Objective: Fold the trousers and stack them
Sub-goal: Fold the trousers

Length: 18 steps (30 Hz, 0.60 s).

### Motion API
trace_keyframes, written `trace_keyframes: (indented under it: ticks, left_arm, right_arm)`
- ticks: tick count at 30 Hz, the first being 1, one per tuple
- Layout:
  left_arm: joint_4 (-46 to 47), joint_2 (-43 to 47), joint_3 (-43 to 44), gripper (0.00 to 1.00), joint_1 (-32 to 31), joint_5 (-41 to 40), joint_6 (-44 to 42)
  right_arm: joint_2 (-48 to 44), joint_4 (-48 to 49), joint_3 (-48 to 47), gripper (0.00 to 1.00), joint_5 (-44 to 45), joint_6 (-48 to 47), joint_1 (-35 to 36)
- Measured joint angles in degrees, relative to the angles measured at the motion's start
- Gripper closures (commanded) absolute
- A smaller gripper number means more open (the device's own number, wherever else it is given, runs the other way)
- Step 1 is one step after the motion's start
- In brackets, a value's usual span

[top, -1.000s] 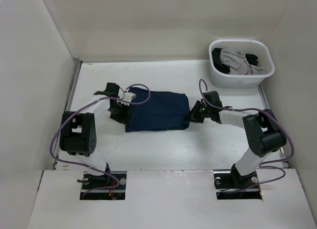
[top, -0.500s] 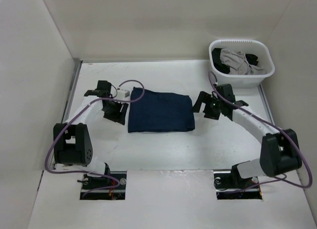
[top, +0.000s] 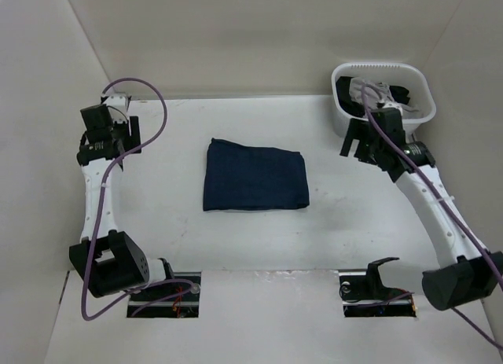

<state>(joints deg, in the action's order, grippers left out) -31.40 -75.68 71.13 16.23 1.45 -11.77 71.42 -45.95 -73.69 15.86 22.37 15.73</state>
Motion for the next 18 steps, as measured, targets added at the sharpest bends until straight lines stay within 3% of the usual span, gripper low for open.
trace_keyframes:
  ticks: [10, 18]
  left_arm:
    - [4.3, 0.0, 1.5, 0.30, 0.6, -8.3, -4.3]
    - [4.7, 0.0, 1.8, 0.30, -1.0, -9.4, -5.0]
  right_arm:
    - [-15.4, -1.4, 4.3, 0.00, 5.9, -2.9, -16.8]
    - [-16.5, -2.4, 4.4, 0.00, 6.3, -7.1, -19.1]
